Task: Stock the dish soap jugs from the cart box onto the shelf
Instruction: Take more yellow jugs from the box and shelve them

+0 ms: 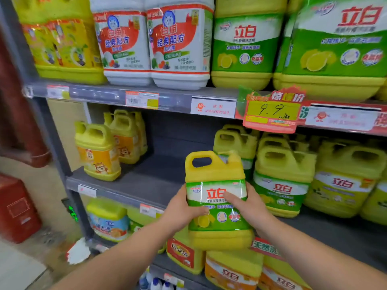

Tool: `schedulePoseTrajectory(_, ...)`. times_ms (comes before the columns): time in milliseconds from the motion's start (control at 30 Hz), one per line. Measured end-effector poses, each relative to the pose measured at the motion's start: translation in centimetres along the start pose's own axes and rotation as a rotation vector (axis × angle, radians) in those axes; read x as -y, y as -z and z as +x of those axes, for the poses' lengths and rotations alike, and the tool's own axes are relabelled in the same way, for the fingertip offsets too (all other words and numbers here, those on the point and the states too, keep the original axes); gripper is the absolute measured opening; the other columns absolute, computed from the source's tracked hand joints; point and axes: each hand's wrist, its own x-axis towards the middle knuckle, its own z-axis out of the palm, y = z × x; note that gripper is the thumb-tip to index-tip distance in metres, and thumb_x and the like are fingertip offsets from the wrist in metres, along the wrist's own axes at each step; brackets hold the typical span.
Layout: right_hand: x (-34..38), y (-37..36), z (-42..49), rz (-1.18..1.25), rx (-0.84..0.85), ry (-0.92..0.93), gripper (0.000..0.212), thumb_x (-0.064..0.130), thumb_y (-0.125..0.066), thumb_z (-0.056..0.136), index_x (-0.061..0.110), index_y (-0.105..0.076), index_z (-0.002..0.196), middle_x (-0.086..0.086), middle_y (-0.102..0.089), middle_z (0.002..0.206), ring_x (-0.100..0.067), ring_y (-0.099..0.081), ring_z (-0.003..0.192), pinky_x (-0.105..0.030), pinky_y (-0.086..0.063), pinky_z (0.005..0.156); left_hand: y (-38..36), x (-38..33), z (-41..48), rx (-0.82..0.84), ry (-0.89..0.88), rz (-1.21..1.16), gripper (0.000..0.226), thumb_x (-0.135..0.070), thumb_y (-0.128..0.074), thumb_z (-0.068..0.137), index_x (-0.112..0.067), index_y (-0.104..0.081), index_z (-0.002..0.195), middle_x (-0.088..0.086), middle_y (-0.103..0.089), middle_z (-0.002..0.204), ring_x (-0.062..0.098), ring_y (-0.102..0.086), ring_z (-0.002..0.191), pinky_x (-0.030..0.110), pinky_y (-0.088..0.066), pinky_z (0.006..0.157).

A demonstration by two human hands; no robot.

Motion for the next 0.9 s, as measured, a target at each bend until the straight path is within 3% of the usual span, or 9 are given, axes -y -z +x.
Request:
schedulePoseTrajectory(100, 0.0, 0.5, 1.5, -0.035, -0.085, -0.002, 0.039, 0.030, -0.075, 0.077, 0.033, -0.049, 0.106, 0.017, -0.061, 0.093, 0.005, -0.058, 0.080, -0.006, -0.044, 0.053, -0.1, 0.4, 3.6, 0.073, -0.034, 0.001, 0.065, -0.006, -0.081, 0.068, -0.024, -0.049, 0.121, -0.008, -0.067, 0.108, 0.008, -0.065, 0.096, 0.025, -0.055, 0.081)
schedulePoseTrajectory(167, -0.2, 0.7, 2.2, -0.062, -0.127, -0.025, 0.047, 0.029, -0.075, 0.077, 0.027, -0.048, 0.116, 0.011, -0.062, 0.099, 0.002, -0.058, 0.081, -0.006, -0.042, 0.056, -0.2, 0.7, 5.8, 0.141, -0.067, 0.013, 0.070, -0.003, -0.080, 0.067, -0.024, -0.046, 0.124, -0.011, -0.065, 0.107, 0.003, -0.064, 0.094, 0.018, -0.054, 0.074)
schedulePoseTrajectory(267, -0.3, 0.7, 3.1, -0.111, -0.192, -0.063, 0.054, 0.024, -0.077, 0.077, 0.019, -0.048, 0.122, 0.004, -0.062, 0.106, -0.007, -0.059, 0.086, -0.006, -0.042, 0.059, -0.2, 1.0, 8.6, 0.192, -0.121, 0.086, 0.078, -0.006, -0.081, 0.066, -0.032, -0.041, 0.127, -0.016, -0.064, 0.107, 0.003, -0.062, 0.098, 0.022, -0.053, 0.080)
schedulePoseTrajectory(367, -0.2, 0.5, 4.2, -0.140, -0.262, -0.094, 0.053, 0.020, -0.078, 0.075, 0.013, -0.051, 0.121, 0.001, -0.064, 0.108, -0.008, -0.060, 0.086, -0.007, -0.044, 0.062, -0.5, 1.5, 11.3, 0.243, -0.151, 0.129, 0.079, -0.010, -0.082, 0.066, -0.038, -0.036, 0.125, -0.020, -0.062, 0.104, -0.005, -0.059, 0.093, 0.011, -0.049, 0.071)
schedulePoseTrajectory(433, -0.3, 0.4, 4.7, -0.203, -0.306, -0.137, 0.052, 0.022, -0.079, 0.074, 0.012, -0.054, 0.118, 0.001, -0.062, 0.106, -0.011, -0.060, 0.088, -0.015, -0.048, 0.071, -0.9, 2.0, 12.4, 0.258, -0.154, 0.143, 0.082, -0.012, -0.082, 0.066, -0.036, -0.035, 0.128, -0.021, -0.061, 0.104, -0.006, -0.058, 0.091, 0.010, -0.046, 0.070)
schedulePoseTrajectory(533, -0.5, 0.4, 5.3, -0.292, -0.353, -0.198, 0.057, 0.025, -0.082, 0.071, 0.008, -0.055, 0.118, -0.008, -0.063, 0.115, -0.021, -0.061, 0.102, -0.030, -0.050, 0.085, -1.2, 2.5, 13.8, 0.252, -0.168, 0.205, 0.093, -0.014, -0.083, 0.064, -0.029, -0.029, 0.138, -0.020, -0.058, 0.099, 0.007, -0.058, 0.094, 0.021, -0.046, 0.078)
schedulePoseTrajectory(733, 0.5, -0.2, 6.9, -0.537, -0.428, -0.283, 0.069, 0.034, -0.084, 0.066, 0.004, -0.052, 0.119, -0.012, -0.062, 0.119, -0.027, -0.059, 0.110, -0.025, -0.043, 0.082, -1.6, 2.7, 16.2, 0.227, -0.188, 0.290, 0.102, -0.013, -0.083, 0.064, -0.025, -0.018, 0.142, -0.012, -0.056, 0.092, 0.014, -0.057, 0.085, 0.025, -0.045, 0.069)
schedulePoseTrajectory(833, 2.4, -0.2, 7.4, -0.629, -0.447, -0.246, 0.073, 0.040, -0.079, 0.071, 0.006, -0.044, 0.125, -0.013, -0.062, 0.119, -0.029, -0.058, 0.111, -0.027, -0.043, 0.080, -1.6, 2.9, 16.7, 0.195, -0.187, 0.282, 0.101, -0.011, -0.082, 0.065, -0.023, -0.018, 0.142, -0.001, -0.062, 0.100, 0.019, -0.060, 0.088, 0.032, -0.052, 0.074)
schedulePoseTrajectory(900, 4.2, 0.4, 7.6, -0.831, -0.428, -0.224, 0.078, 0.050, -0.072, 0.074, 0.010, -0.037, 0.131, -0.013, -0.061, 0.120, -0.030, -0.058, 0.112, -0.031, -0.045, 0.082, -1.6, 3.0, 17.0, 0.186, -0.188, 0.285, 0.101, -0.011, -0.081, 0.065, -0.022, -0.017, 0.143, 0.002, -0.062, 0.103, 0.022, -0.061, 0.090, 0.035, -0.053, 0.076)
